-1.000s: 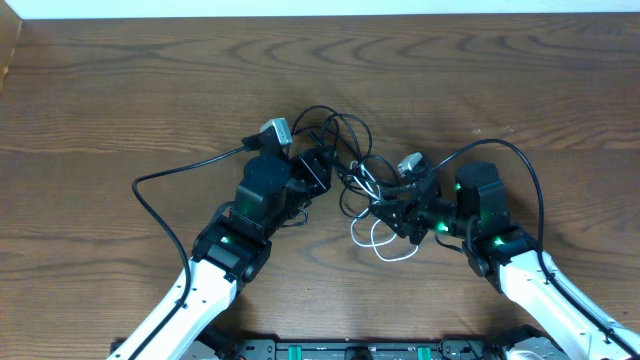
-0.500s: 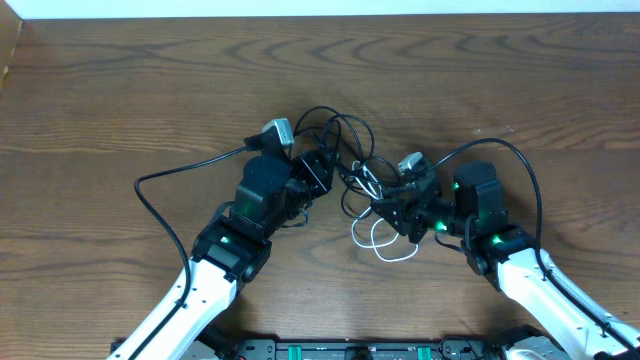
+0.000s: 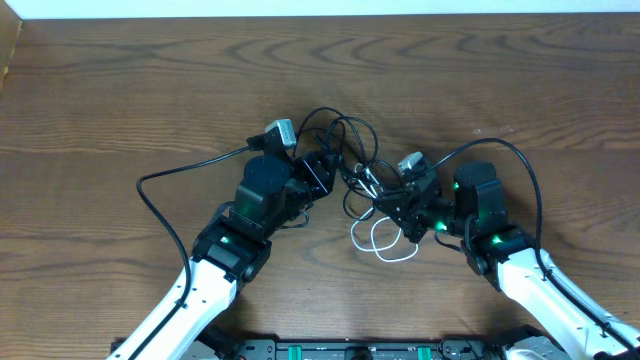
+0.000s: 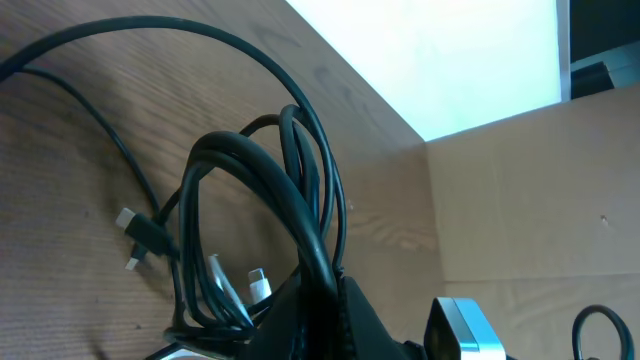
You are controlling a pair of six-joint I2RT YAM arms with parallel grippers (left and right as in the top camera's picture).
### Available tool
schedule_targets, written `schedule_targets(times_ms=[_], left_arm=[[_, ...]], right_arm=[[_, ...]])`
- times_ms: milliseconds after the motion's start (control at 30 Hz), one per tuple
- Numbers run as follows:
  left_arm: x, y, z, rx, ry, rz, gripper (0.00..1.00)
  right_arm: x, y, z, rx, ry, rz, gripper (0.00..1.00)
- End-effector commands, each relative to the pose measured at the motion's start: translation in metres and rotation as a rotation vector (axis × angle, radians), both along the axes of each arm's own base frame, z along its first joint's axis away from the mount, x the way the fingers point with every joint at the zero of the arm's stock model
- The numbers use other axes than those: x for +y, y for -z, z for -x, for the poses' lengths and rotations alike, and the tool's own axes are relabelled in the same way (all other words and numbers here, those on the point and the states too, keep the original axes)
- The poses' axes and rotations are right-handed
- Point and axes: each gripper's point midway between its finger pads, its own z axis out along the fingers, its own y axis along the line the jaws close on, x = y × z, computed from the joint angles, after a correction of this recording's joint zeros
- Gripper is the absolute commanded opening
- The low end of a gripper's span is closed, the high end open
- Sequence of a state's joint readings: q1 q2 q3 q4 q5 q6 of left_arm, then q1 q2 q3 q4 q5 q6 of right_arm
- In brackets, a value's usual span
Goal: Untangle cables
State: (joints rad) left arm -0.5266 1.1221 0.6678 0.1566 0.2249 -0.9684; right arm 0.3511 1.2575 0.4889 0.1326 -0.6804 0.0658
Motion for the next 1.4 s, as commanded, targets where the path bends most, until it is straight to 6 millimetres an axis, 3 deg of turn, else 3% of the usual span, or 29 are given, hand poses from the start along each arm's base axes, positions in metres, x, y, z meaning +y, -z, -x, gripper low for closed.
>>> schedule_targets(times_ms=[0,433,600,833,1133,1367], left_arm=[[-0.006,-0.007,0.002,-0.014,0.027,0.012,0.08],[0.012,0.013,-0.002,0.038,-0.066,-0.065,0.08],[0.016,0.013,-0.005,0.034,-0.091,-0.074,0.08],[0.023,0.018,-0.010,0.064,-0.163,-0.057,0.08],[0.020,0.056,-0.016,0.165,-0.174,-0.099,0.08],[0.021,0.065,-0.018,0.197,-0.195,-0.094,0.08]], right_arm=[[0.003,-0.002,0.000,0.007,-0.006,-0.012,0.01],[0.019,-0.025,0.017,0.030,-0.127,-0.147,0.01],[0.030,-0.049,0.032,0.029,-0.240,-0.259,0.01],[0.039,-0.099,0.057,-0.007,-0.443,-0.429,0.01],[0.036,-0.138,0.074,-0.091,-0.570,-0.505,0.01],[0.012,-0.160,0.057,-0.188,-0.500,-0.523,0.01]])
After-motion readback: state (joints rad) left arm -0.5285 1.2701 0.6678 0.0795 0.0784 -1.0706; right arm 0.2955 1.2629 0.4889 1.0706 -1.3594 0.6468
